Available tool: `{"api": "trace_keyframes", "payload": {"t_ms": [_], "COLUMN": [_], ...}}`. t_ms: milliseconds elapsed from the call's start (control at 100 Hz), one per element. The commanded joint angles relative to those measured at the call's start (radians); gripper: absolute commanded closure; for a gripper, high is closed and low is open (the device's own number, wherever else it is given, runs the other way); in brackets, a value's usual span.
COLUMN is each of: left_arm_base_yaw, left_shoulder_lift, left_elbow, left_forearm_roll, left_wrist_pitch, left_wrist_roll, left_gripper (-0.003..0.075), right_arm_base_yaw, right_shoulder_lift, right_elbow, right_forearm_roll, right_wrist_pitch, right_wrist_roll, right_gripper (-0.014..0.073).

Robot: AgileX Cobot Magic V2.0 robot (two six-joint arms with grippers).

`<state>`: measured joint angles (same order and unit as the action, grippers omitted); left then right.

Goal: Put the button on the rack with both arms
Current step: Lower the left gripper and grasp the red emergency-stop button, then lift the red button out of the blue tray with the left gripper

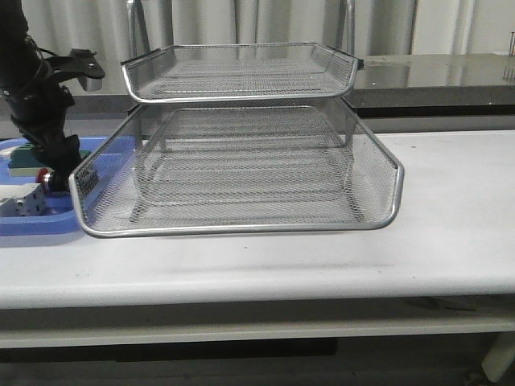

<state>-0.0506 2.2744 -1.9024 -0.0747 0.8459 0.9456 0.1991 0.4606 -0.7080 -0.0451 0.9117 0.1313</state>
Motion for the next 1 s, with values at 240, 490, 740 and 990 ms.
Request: {"api": "trace_keyframes", "payload": {"t_ms": [240,490,740,990], "left_arm_base_yaw": [-0.003,-0.003,-0.003,-0.003], "left_shoulder_lift": [0.007,0.050,0.054,0.054], "left_elbow": [-0.085,-0.098,-0.098,-0.098], "left_forearm_roll": [-0.001,0.001,0.001,0.001], "left_wrist_pitch": [-0.065,-0.065,-0.061,-0.059], "left_wrist_roll": [0.008,0.008,0.008,0.008], "left_gripper": [0.0113,0.0113,0.0131,0.0526], "right_arm_base_yaw": [-0.007,-0.007,-0.007,-0.007], "right_shoulder_lift": [0.003,0.003,0.003,0.003], "right_elbow": [-0.023,-0.023,-0.023,-0.023], "right_forearm_roll": [-0.015,-0.015,-0.015,-0.015], "right_wrist_pitch": [-0.056,-0.056,-0.056,-0.056], "right_wrist_roll": [-0.006,-0.006,-0.006,-0.006], "right_gripper": [0.0660,0.0660,0.0660,0.0660]}}
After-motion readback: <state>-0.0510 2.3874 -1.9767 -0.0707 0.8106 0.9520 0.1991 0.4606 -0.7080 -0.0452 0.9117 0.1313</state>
